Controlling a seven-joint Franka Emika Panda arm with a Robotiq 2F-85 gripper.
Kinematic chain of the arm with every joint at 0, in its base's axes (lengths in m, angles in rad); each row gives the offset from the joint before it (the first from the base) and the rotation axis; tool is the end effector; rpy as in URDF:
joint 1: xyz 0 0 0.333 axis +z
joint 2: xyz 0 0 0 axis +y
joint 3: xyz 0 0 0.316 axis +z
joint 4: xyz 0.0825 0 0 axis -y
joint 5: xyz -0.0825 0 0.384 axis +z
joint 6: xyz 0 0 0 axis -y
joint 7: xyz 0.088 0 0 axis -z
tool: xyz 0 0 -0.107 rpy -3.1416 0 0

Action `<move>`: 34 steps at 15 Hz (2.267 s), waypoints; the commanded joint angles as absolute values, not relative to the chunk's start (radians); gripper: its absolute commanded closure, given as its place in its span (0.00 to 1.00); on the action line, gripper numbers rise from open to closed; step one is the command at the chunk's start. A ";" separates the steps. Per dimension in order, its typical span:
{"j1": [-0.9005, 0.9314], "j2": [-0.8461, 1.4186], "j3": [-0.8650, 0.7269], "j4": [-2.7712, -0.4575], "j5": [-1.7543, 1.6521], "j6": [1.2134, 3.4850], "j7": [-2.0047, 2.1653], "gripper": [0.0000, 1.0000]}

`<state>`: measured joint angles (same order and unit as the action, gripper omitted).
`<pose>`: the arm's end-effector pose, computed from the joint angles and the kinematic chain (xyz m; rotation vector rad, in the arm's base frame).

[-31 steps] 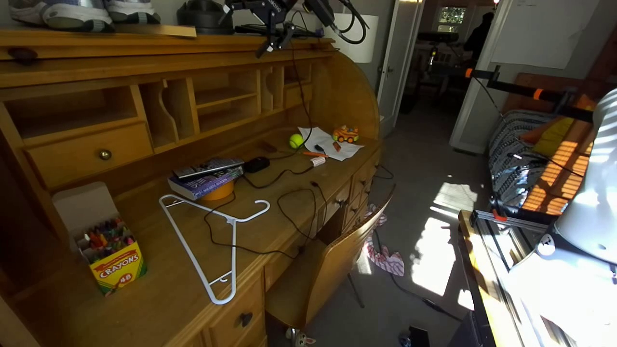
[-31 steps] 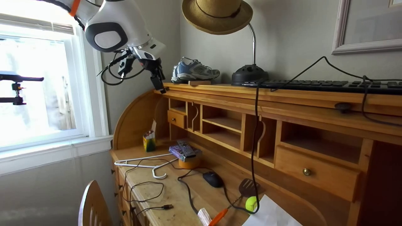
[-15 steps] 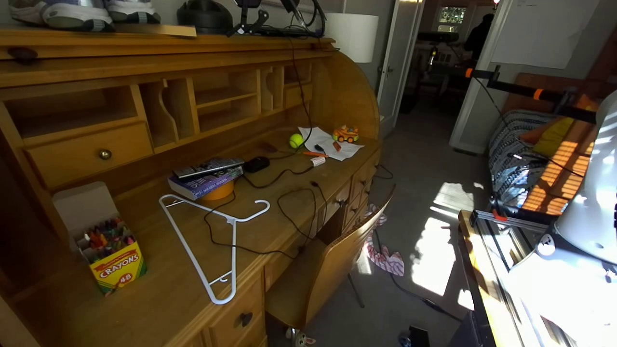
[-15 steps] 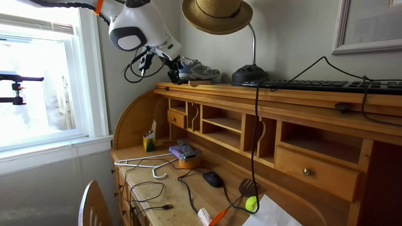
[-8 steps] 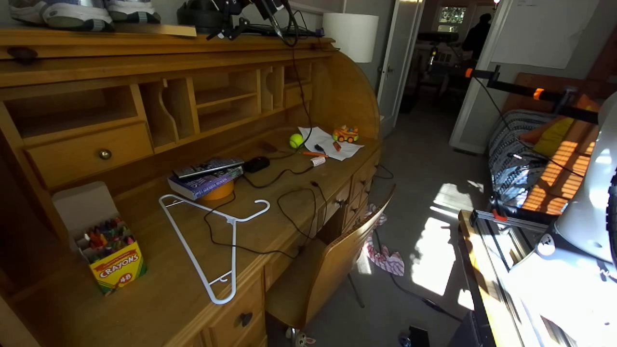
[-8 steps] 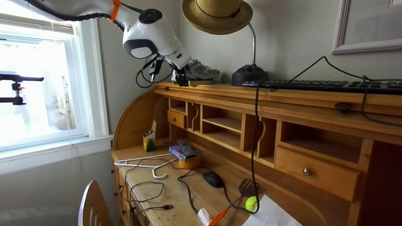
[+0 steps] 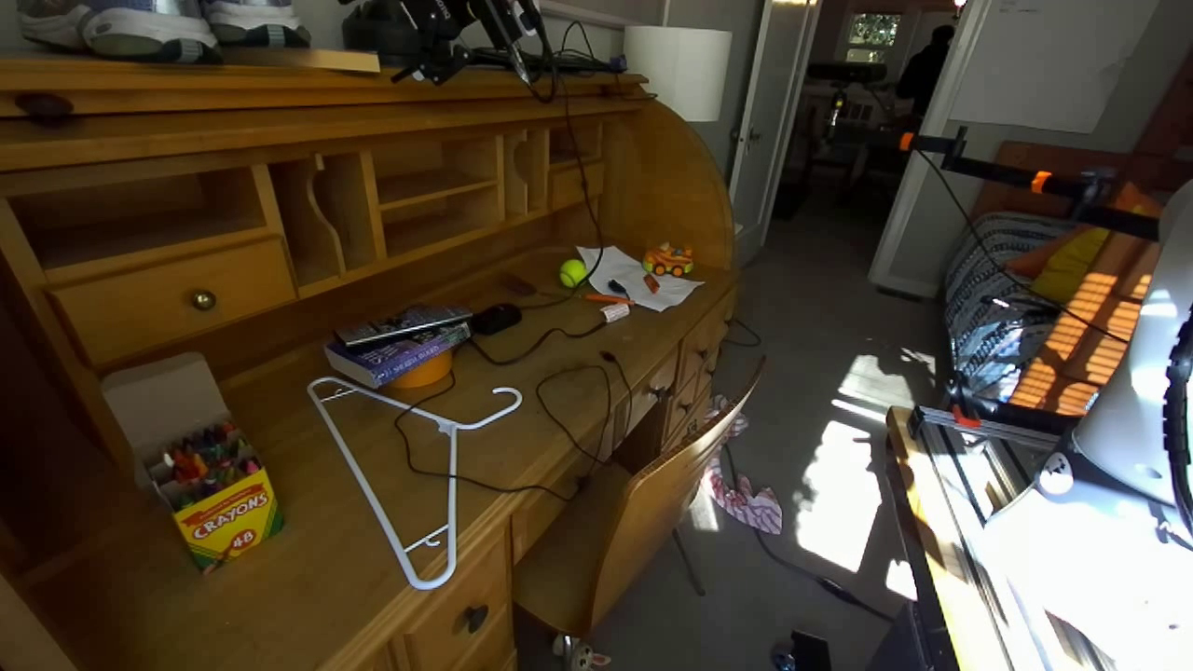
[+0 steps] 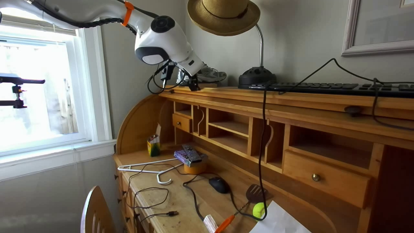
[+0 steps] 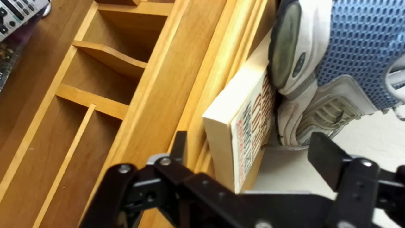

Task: Put the white book on the desktop.

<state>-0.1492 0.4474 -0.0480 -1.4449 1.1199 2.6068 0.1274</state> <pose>0.7177 -0.1557 0.5053 -1.8640 1.1489 -0.7934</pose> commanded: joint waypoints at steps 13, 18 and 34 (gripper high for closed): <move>-0.172 0.519 -0.006 -1.359 1.219 2.583 0.091 0.73; -0.163 0.514 -0.022 -1.364 1.187 2.610 0.120 0.95; -0.019 0.454 -0.119 -1.479 1.012 3.070 0.129 0.94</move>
